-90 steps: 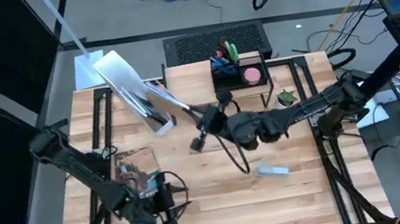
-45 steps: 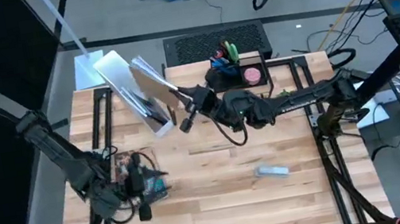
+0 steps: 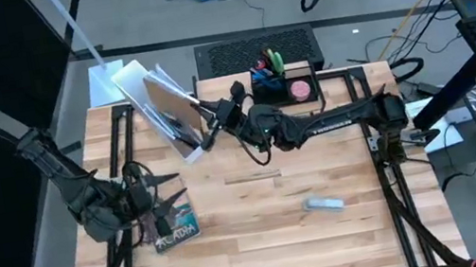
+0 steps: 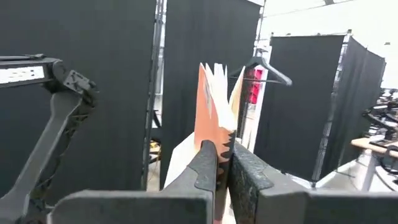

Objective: Stock shelves
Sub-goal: Put the brown book into the white bookshelf

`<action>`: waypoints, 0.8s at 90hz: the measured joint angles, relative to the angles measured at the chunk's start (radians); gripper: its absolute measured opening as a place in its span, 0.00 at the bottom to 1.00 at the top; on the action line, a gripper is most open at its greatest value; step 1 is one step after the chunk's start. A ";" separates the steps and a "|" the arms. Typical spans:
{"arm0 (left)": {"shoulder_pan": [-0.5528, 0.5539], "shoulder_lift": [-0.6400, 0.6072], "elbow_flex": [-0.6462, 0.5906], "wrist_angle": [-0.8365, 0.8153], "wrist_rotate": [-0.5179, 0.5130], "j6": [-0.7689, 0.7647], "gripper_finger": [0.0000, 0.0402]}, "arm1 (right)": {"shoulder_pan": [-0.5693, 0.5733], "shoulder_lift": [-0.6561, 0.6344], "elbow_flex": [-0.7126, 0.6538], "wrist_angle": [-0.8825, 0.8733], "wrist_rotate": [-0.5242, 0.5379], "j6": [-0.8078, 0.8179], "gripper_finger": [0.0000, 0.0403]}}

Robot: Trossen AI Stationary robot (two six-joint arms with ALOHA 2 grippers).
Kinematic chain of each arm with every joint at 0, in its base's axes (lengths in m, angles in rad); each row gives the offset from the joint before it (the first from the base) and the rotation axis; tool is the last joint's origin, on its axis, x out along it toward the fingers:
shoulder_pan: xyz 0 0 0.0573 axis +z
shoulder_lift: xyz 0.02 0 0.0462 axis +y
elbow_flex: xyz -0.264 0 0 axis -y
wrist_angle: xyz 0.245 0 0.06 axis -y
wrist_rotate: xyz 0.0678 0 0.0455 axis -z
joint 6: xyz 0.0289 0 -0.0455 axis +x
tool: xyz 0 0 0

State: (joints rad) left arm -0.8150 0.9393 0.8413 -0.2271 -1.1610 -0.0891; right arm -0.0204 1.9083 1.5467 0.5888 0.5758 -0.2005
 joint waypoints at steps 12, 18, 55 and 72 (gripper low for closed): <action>0.000 -0.002 0.000 0.000 0.000 0.001 0.43 | 0.002 0.024 0.000 0.021 0.000 0.002 0.01; 0.000 -0.002 0.000 -0.001 0.000 0.001 0.43 | 0.002 0.037 0.000 0.045 0.001 0.003 0.01; 0.000 -0.002 0.000 -0.001 0.005 -0.002 0.43 | -0.025 0.138 0.001 0.182 0.000 0.003 0.01; -0.001 -0.002 0.000 -0.001 0.005 -0.004 0.43 | -0.025 0.194 0.000 0.203 0.002 0.025 0.01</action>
State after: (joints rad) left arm -0.8158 0.9371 0.8413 -0.2283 -1.1561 -0.0932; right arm -0.0456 2.1023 1.5471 0.7922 0.5777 -0.1754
